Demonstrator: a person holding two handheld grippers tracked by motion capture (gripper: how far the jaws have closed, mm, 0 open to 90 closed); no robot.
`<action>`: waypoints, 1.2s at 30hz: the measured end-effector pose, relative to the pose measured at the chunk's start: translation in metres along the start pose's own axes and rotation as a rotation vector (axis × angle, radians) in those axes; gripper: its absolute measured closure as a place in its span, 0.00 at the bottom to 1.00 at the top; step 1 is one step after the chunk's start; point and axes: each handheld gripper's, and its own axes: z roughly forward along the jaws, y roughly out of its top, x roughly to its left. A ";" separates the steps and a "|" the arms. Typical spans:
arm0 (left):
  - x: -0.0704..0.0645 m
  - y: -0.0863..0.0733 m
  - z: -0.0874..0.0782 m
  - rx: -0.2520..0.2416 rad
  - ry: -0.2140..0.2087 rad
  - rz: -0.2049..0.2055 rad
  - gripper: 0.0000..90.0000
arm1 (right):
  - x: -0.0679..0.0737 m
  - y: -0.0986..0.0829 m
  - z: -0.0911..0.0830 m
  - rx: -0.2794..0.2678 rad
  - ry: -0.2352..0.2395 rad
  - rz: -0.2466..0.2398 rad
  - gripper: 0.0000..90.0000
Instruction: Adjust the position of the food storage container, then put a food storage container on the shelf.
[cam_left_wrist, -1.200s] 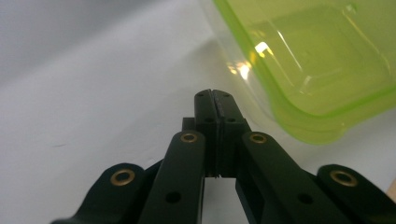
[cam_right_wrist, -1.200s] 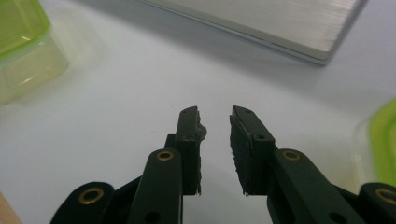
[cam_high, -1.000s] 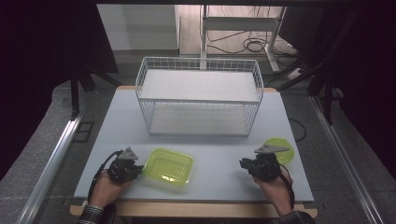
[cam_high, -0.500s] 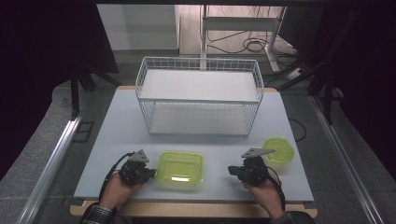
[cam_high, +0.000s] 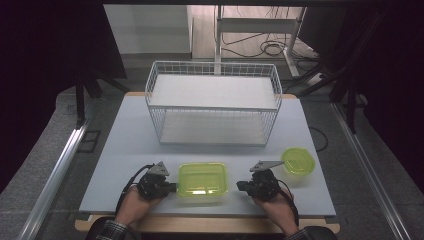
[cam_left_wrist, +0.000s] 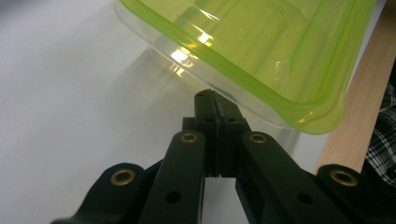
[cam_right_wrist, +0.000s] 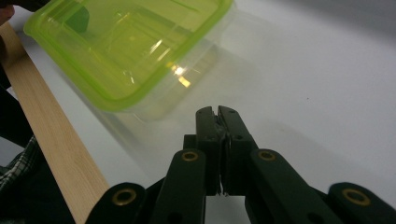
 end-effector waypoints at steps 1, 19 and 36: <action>-0.003 0.003 0.004 -0.002 -0.006 0.006 1.00 | 0.000 0.000 0.001 -0.001 0.000 0.000 0.96; -0.026 0.013 0.022 0.022 -0.055 0.080 1.00 | -0.015 0.000 -0.006 -0.034 -0.092 0.007 0.92; -0.012 0.000 0.008 -0.063 0.172 0.014 0.04 | -0.028 -0.003 -0.017 -0.131 -0.148 0.015 0.35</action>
